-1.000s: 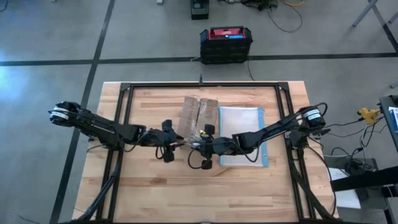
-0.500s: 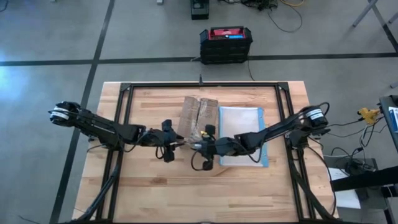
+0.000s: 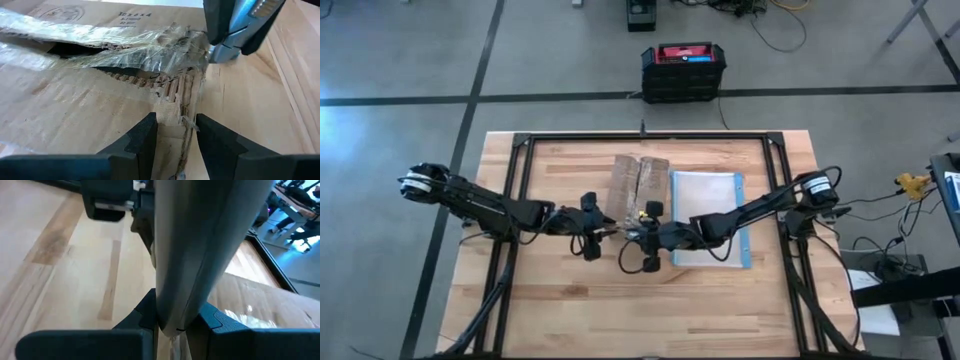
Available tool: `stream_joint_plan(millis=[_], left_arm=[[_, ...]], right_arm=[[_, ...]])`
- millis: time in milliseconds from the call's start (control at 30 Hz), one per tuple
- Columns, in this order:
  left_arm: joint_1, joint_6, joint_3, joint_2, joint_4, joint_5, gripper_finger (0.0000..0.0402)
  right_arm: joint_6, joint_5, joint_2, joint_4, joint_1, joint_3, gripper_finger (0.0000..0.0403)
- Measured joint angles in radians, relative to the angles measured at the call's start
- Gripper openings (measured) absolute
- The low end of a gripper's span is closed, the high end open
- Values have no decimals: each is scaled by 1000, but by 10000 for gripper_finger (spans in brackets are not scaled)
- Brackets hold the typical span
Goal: Unpack boxes
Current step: Open the cardboard box using the silver cutter
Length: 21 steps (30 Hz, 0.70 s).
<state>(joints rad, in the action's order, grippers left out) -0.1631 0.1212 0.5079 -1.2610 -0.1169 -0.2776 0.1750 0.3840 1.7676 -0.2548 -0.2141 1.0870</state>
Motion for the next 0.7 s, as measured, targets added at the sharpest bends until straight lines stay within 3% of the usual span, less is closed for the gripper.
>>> stream_joint_plan(millis=[333, 700], left_arm=[[-2, 23, -12, 1, -1, -2, 121], [-2, 23, -14, 0, -10, -1, 123]], right_arm=[[0, 21, -51, 59, -26, -2, 42], [49, -30, -11, -16, 16, -1, 42]])
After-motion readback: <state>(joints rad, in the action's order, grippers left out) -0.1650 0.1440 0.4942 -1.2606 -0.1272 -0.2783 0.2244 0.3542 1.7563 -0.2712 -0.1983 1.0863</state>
